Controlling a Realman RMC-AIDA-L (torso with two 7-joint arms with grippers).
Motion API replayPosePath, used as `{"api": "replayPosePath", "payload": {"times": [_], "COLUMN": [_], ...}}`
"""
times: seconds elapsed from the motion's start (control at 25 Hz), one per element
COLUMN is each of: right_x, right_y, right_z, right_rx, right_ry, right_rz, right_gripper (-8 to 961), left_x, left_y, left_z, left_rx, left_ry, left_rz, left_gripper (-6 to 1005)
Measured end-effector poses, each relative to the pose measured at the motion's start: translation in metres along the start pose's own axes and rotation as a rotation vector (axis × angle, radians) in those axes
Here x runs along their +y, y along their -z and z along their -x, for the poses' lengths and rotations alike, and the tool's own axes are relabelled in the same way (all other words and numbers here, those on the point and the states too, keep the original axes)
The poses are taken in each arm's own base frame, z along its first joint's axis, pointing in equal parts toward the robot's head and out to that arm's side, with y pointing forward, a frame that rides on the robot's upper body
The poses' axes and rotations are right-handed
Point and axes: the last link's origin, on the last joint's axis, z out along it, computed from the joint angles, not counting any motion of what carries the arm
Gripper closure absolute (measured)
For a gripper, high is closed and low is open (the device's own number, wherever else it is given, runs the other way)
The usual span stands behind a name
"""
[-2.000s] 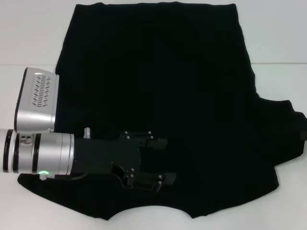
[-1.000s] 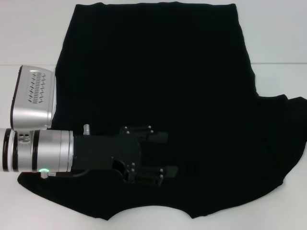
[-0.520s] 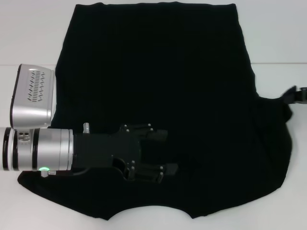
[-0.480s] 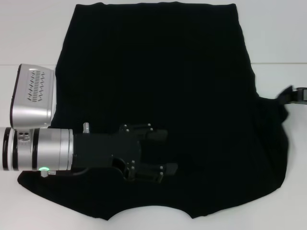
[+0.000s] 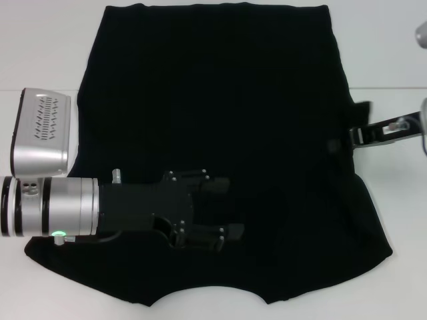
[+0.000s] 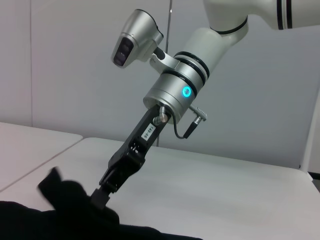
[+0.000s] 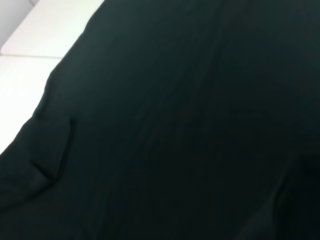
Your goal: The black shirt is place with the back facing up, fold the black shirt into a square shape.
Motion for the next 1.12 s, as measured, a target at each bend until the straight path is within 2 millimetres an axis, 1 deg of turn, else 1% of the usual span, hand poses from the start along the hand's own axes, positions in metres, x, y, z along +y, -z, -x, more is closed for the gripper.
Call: {"api": "replayPosePath", "payload": {"times": [0.28, 0.4, 0.52, 0.64, 0.76, 0.8, 0.88, 0.96, 1.0, 1.04, 1.08, 1.12], "right_x": [0.012, 0.021, 0.032, 0.034, 0.032, 0.031, 0.032, 0.032, 0.035, 0.035, 0.036, 0.038], "right_y": [-0.013, -0.017, -0.019, -0.018, -0.017, -0.016, -0.016, -0.015, -0.016, -0.016, -0.017, -0.019], "right_z": [0.000, -0.002, -0.002, -0.001, 0.000, 0.000, 0.000, -0.003, -0.007, -0.007, -0.010, -0.014], "right_rx": [0.014, 0.033, 0.044, 0.042, 0.036, 0.023, 0.013, -0.024, -0.065, -0.065, -0.084, -0.101], "right_ry": [0.004, 0.012, 0.022, 0.020, 0.021, 0.026, 0.031, 0.042, 0.063, 0.063, 0.074, 0.091], "right_rz": [0.008, 0.044, 0.094, 0.103, 0.100, 0.105, 0.114, 0.148, 0.193, 0.193, 0.210, 0.231], "right_gripper": [949, 949, 899, 849, 669, 609, 537, 466, 430, 394, 358, 343], "left_x": [0.000, -0.001, -0.002, -0.003, -0.006, -0.007, -0.012, -0.016, -0.016, -0.015, -0.014, -0.011], "left_y": [0.002, 0.003, 0.005, 0.007, 0.012, 0.016, 0.029, 0.048, 0.048, 0.067, 0.073, 0.093], "left_z": [0.001, 0.001, 0.001, 0.001, 0.001, 0.001, 0.001, 0.002, 0.002, 0.004, 0.005, 0.008], "left_rx": [0.001, 0.006, 0.012, 0.017, 0.033, 0.041, 0.056, 0.077, 0.077, 0.097, 0.103, 0.107], "left_ry": [0.004, 0.007, 0.009, 0.011, 0.037, 0.059, 0.114, 0.179, 0.179, 0.227, 0.241, 0.277], "left_rz": [-0.006, -0.014, -0.024, -0.033, -0.061, -0.078, -0.123, -0.175, -0.175, -0.208, -0.222, -0.271], "left_gripper": [151, 150, 150, 150, 150, 150, 150, 150, 150, 150, 150, 150]}}
